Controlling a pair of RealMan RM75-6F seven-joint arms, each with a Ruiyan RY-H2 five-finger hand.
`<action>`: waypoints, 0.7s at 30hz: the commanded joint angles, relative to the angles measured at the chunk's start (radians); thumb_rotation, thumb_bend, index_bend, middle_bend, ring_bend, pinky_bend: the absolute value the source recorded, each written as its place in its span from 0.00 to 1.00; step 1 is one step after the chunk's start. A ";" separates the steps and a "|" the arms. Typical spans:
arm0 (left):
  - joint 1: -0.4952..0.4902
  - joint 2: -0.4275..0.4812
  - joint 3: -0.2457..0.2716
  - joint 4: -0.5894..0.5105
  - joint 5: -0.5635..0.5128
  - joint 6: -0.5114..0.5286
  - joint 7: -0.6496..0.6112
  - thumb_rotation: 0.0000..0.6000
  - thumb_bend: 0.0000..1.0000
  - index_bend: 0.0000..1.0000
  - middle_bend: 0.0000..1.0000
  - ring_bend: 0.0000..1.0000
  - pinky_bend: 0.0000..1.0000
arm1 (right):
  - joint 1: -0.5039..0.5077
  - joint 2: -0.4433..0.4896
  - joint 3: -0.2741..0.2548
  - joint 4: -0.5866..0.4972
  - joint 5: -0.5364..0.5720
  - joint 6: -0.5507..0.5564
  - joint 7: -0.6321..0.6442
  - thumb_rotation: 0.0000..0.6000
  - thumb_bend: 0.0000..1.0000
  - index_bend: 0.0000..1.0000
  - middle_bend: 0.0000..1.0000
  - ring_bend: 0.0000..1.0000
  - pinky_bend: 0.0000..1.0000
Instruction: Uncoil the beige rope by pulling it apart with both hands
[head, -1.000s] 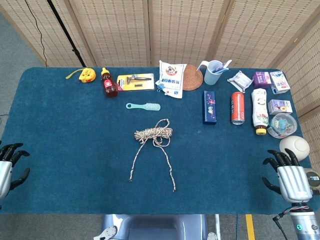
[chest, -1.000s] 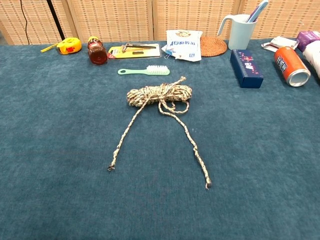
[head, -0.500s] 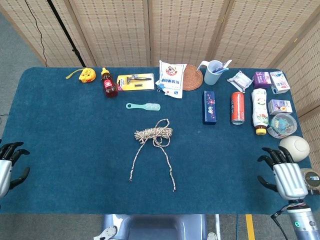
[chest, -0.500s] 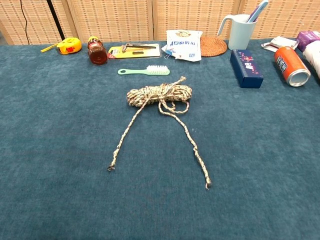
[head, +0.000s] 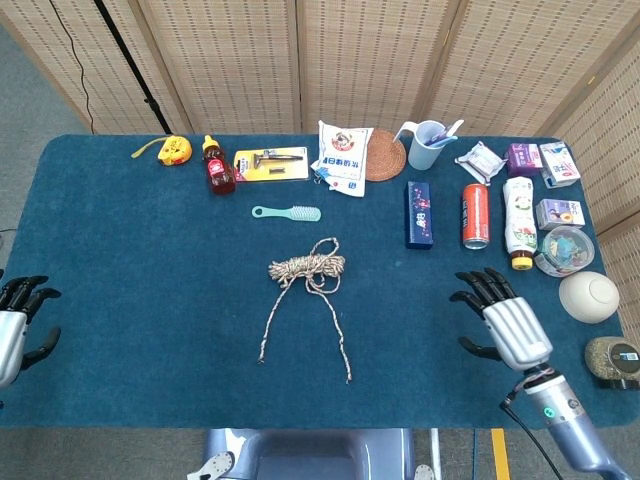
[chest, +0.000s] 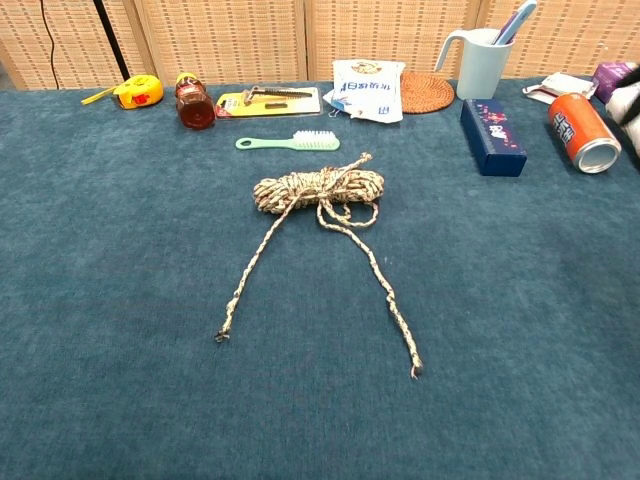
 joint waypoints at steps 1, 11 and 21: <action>-0.004 0.002 -0.006 0.000 -0.005 -0.001 0.002 1.00 0.29 0.32 0.22 0.16 0.03 | 0.042 -0.019 0.016 -0.024 0.006 -0.047 -0.012 1.00 0.19 0.26 0.09 0.07 0.02; -0.019 0.009 -0.022 -0.002 -0.017 -0.005 0.005 1.00 0.29 0.31 0.22 0.15 0.03 | 0.145 -0.093 0.021 -0.024 0.014 -0.157 -0.036 1.00 0.13 0.22 0.07 0.04 0.00; -0.031 0.017 -0.033 -0.001 -0.028 -0.010 0.004 1.00 0.29 0.30 0.22 0.15 0.03 | 0.199 -0.178 -0.003 -0.016 0.045 -0.232 -0.113 1.00 0.12 0.16 0.02 0.00 0.00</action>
